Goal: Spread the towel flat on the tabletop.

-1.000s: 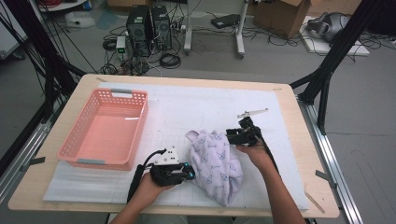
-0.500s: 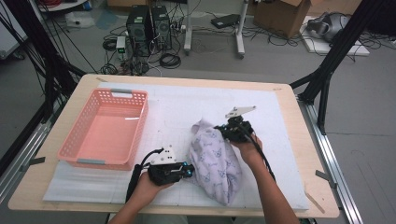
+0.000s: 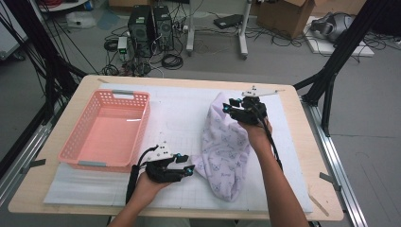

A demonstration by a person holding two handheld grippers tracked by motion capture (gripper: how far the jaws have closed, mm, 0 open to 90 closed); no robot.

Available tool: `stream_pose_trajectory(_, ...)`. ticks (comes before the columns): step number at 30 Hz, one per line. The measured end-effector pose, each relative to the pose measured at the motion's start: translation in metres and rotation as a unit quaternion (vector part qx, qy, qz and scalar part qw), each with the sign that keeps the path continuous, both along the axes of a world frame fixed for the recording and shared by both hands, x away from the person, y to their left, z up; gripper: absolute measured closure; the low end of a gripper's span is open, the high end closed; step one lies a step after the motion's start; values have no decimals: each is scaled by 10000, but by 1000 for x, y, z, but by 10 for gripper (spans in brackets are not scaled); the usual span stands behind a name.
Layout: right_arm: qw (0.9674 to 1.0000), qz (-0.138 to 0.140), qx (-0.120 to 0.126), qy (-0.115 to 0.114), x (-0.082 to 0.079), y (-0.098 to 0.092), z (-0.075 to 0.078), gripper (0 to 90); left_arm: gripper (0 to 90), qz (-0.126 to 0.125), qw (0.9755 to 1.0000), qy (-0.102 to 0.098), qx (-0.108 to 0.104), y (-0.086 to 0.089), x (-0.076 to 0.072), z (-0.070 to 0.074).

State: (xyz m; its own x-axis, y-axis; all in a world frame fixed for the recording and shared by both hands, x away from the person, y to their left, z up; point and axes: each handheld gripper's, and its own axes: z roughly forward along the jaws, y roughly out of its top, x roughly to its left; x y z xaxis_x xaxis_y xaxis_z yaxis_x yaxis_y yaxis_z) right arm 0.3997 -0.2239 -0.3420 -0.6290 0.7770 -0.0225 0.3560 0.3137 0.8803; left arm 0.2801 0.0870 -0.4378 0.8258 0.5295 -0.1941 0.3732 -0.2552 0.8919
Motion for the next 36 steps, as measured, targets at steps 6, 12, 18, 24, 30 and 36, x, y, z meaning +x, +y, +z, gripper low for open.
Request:
stream_pose_trajectory(6, 9918, 138, -740, 1035, -5, -22, -36, 466, 487, 131, 9999, 3, -46, 1, 2, 0)
stream_pose_trajectory(12, 9850, 191, -933, 1440, -26, -49, -67, 825, 482, 197, 9998, 11, -67, 3, 3, -2)
stream_pose_trajectory(18, 9786, -1255, -1515, 609, -69, -95, -54, 826, 482, 237, 9996, 33, -147, 3, 5, -2)
stream_pose_trajectory(24, 9670, -1989, -1369, 809, -89, -136, -60, 802, 459, 195, 9997, 22, -140, -8, 11, 1)
stream_pose_trajectory(30, 9845, -1497, -327, 849, -95, -142, -58, 500, 411, 189, 9997, 38, -148, -32, 29, 3)
stream_pose_trajectory(36, 9844, -1370, -419, 1018, -84, -128, -74, 444, 397, -70, 9994, 169, 280, -65, 44, -1)
